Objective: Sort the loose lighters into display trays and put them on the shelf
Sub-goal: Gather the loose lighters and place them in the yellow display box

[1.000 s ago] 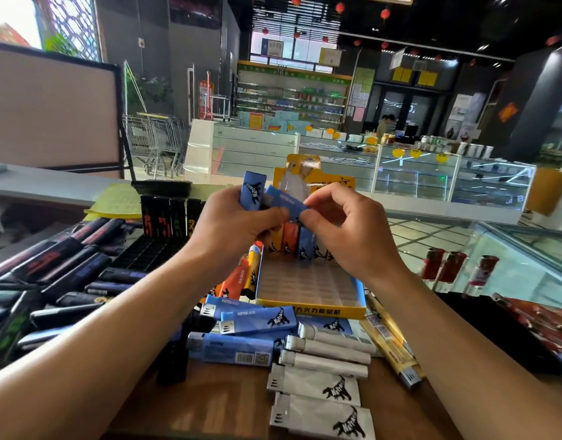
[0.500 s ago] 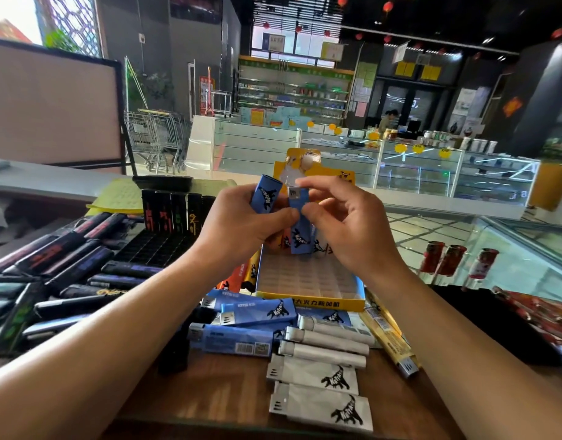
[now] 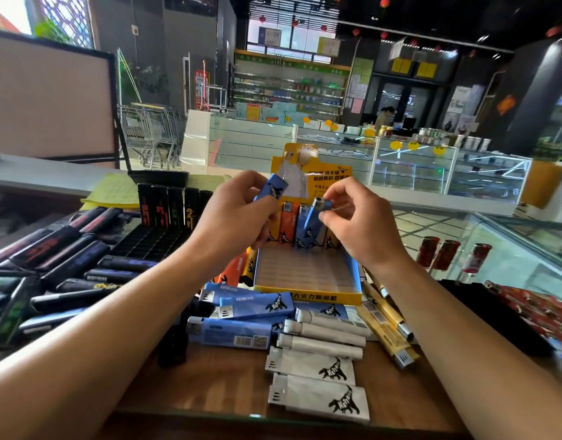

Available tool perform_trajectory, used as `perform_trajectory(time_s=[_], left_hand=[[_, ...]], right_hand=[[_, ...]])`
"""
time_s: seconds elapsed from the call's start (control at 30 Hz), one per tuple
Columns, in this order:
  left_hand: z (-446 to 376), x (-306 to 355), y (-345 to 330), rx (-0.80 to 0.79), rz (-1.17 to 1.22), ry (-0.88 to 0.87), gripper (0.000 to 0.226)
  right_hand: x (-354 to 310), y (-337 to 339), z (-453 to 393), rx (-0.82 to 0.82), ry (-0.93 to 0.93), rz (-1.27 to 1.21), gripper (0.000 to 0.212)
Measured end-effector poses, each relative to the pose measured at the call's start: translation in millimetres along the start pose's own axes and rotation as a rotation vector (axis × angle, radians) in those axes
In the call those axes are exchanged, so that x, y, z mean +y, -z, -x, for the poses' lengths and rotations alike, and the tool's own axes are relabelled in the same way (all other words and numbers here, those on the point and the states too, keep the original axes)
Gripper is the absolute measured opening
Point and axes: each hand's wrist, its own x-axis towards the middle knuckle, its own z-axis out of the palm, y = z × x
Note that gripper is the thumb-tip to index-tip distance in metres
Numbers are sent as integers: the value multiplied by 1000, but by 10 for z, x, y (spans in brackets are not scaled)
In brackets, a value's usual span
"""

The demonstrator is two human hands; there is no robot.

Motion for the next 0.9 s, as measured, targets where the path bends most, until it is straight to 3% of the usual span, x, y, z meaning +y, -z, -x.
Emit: perform_trajectory(time_s=[0.27, 0.73, 0.9], left_hand=[[-41, -81, 26, 36, -144, -104, 19], [-22, -98, 27, 38, -201, -164, 22], [-16, -88, 35, 41, -208, -160, 21]], right_hand=[[68, -106, -1, -51, 80, 198, 27], [23, -178, 20, -27, 120, 280, 19], [41, -177, 28, 33, 67, 175, 20]])
